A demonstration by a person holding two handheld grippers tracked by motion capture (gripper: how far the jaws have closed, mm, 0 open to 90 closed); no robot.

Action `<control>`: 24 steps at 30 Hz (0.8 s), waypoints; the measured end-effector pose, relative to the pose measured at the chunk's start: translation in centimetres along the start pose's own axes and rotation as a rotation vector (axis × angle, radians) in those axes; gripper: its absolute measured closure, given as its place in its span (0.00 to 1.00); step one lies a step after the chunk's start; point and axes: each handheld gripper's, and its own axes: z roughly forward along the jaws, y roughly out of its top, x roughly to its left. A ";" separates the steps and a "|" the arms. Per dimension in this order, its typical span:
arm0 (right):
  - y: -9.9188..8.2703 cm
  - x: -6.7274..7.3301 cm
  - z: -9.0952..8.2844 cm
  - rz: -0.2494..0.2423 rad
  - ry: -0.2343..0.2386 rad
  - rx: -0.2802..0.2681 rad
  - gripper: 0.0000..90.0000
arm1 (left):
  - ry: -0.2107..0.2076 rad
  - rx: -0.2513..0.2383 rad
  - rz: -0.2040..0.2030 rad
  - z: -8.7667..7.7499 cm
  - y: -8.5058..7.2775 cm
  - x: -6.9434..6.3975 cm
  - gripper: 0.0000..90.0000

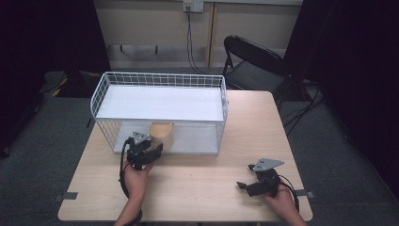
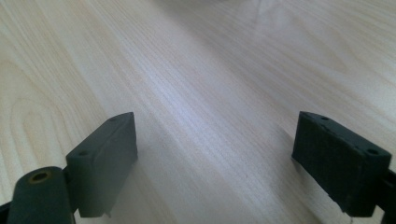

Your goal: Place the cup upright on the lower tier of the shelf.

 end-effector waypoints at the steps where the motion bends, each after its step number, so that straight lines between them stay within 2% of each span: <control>1: 0.0 0.0 0.0 0.000 0.000 0.000 0.15 | 0.002 -0.001 0.000 0.0 0.0 0.0 0.55; 12: 0.0 0.0 0.0 0.000 0.000 0.000 0.15 | 0.016 -0.003 -0.021 0.6 0.5 0.0 0.63; 15: 0.0 0.0 0.0 0.000 -0.001 0.000 0.15 | 0.017 0.003 -0.030 0.6 0.5 0.1 0.54; 18: 0.0 0.0 0.0 0.000 0.000 0.000 0.15 | 0.009 0.000 -0.031 0.3 0.4 0.3 0.37; 23: 0.0 0.0 0.0 0.000 0.000 0.000 0.15 | -0.003 0.005 0.012 -0.5 0.1 0.7 0.27; 24: 0.0 0.0 0.0 0.000 0.001 0.000 0.15 | -0.003 0.005 0.007 -0.7 0.0 0.8 0.26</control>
